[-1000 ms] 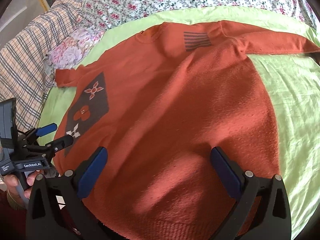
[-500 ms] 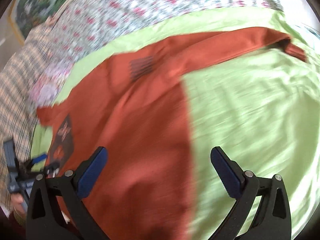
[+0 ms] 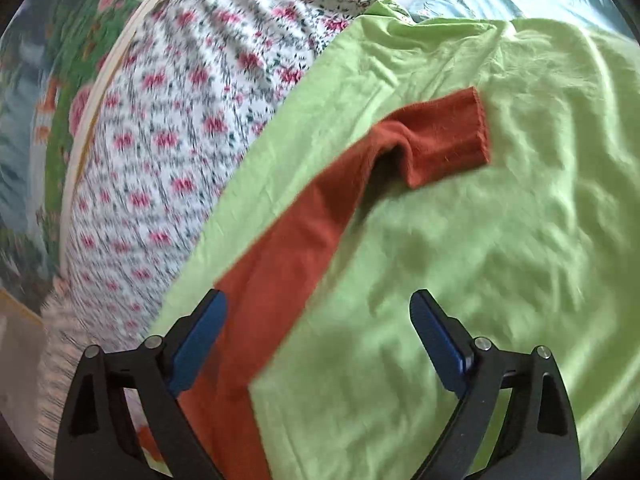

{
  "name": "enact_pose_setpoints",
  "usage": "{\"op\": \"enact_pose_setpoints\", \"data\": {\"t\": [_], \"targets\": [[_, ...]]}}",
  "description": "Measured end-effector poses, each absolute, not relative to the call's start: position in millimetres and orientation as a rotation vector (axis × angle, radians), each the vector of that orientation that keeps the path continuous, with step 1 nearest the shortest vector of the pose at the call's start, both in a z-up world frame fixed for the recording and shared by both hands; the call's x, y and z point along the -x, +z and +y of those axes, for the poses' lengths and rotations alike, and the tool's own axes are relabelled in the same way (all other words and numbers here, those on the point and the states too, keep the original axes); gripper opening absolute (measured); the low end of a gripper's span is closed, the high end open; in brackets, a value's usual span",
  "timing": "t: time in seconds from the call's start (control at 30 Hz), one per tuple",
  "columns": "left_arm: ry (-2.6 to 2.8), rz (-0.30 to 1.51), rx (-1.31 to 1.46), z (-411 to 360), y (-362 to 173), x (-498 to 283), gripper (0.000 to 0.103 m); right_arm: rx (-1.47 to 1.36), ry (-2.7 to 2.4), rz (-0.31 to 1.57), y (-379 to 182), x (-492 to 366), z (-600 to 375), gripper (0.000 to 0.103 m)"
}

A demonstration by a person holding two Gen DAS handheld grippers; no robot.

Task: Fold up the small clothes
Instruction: 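Reach the right gripper to the sweater sleeve cuff and grasp it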

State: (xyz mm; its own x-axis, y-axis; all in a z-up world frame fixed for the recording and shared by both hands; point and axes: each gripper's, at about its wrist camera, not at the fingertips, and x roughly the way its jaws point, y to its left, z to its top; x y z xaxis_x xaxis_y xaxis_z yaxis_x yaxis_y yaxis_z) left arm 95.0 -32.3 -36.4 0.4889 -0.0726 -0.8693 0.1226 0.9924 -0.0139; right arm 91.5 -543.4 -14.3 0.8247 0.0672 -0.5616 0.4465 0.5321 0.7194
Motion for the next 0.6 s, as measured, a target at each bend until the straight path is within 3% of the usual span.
{"op": "enact_pose_setpoints", "data": {"t": [0.17, 0.27, 0.37, 0.5, 0.53, 0.6], "targets": [[-0.117, 1.070, -0.053, -36, -41, -102, 0.101, -1.168, -0.250, 0.495, -24, -112, -586, 0.089], [-0.115, 1.078, -0.045, -35, -43, -105, 0.101, -1.231, -0.328, 0.481, -37, -124, -612, 0.080], [-0.108, 1.086, -0.044, -33, -45, -106, 0.101, -1.229, -0.401, 0.485, -44, -136, -630, 0.060], [-0.102, 1.086, -0.028, -26, -47, -107, 0.101, -1.094, -0.438, 0.505, -32, -151, -633, 0.017], [-0.101, 1.086, -0.022, -25, -48, -108, 0.101, -1.064, -0.428, 0.516, -29, -155, -629, 0.010], [-0.098, 1.087, -0.010, -22, -49, -108, 0.101, -0.990, -0.379, 0.528, -19, -164, -614, 0.007]]}}
